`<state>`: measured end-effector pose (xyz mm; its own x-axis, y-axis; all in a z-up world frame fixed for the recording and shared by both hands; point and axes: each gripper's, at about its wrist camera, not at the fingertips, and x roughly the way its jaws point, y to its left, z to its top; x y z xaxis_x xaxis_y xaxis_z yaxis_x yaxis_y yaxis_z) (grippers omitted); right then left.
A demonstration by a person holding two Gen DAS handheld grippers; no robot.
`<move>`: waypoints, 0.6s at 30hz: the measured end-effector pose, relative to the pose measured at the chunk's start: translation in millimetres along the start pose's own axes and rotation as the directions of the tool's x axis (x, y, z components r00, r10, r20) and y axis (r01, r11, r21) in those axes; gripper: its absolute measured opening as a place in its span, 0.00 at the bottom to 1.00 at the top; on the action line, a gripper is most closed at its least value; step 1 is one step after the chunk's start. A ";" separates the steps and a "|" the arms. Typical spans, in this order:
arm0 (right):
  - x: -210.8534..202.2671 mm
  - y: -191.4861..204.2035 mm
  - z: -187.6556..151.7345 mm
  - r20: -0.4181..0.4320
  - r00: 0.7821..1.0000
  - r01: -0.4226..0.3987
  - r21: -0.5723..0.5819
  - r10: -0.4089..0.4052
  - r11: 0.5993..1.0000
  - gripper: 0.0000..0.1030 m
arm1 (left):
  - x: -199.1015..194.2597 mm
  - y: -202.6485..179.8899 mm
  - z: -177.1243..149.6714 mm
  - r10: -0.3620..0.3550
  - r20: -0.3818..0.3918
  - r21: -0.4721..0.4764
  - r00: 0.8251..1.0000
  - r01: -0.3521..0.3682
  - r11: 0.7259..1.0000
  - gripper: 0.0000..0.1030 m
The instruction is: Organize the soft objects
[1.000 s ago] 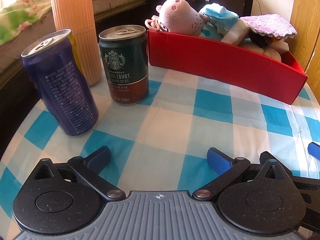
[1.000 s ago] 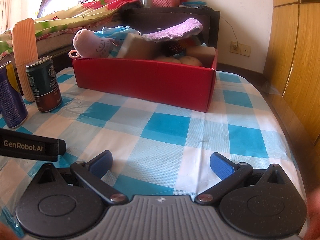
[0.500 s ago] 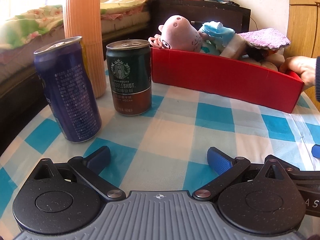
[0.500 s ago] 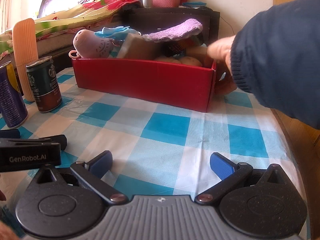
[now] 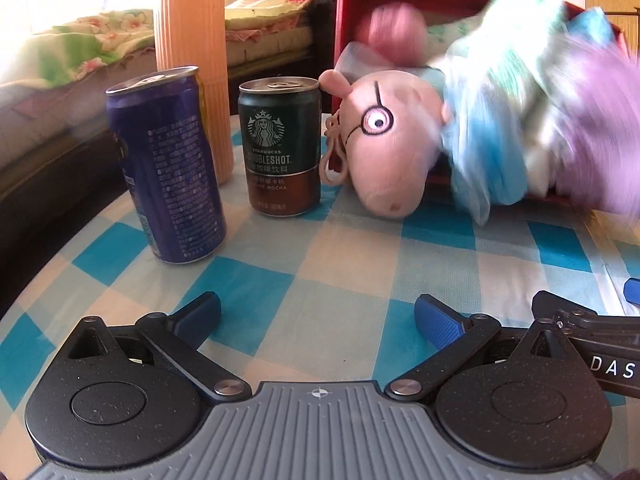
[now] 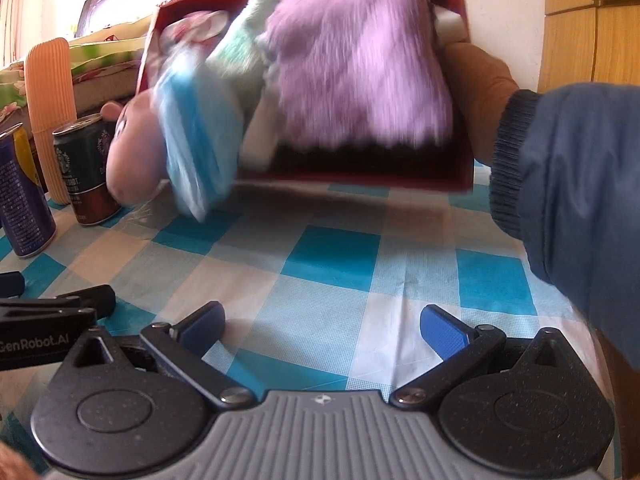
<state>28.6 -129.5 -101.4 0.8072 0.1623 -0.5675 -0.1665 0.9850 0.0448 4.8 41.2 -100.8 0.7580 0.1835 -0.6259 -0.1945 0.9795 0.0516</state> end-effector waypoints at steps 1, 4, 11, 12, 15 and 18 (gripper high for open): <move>0.0 -0.2 -0.1 0.001 1.000 0.000 0.000 0.000 1.000 0.82 | -0.2 -0.1 -0.1 0.000 0.000 0.000 1.000 0.000 1.000 0.96; 0.3 -0.3 0.1 0.001 1.000 0.000 0.000 0.000 1.000 0.82 | -0.2 -0.7 0.2 0.000 0.000 0.000 1.000 0.000 1.000 0.96; -0.1 -0.1 0.1 0.001 1.000 0.000 0.000 0.000 1.000 0.82 | -1.6 0.7 0.1 0.001 0.000 -0.001 1.000 -0.001 1.000 0.96; -0.2 0.0 -0.1 0.001 1.000 0.000 0.000 0.000 1.000 0.82 | -1.4 0.7 0.2 0.001 0.001 -0.001 1.000 -0.001 1.000 0.96; 0.0 -0.1 0.1 0.001 1.000 0.000 0.000 0.000 1.000 0.82 | -1.3 0.8 0.3 0.001 0.001 -0.001 1.000 -0.001 1.000 0.96; -0.2 -0.7 -0.8 0.002 1.000 0.000 0.000 0.000 1.000 0.82 | 0.1 1.2 0.5 0.000 -0.001 -0.001 1.000 0.000 1.000 0.96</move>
<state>28.1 -130.3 -101.9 0.8081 0.1622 -0.5663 -0.1662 0.9851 0.0450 5.0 42.5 -100.4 0.7576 0.1838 -0.6263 -0.1955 0.9794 0.0509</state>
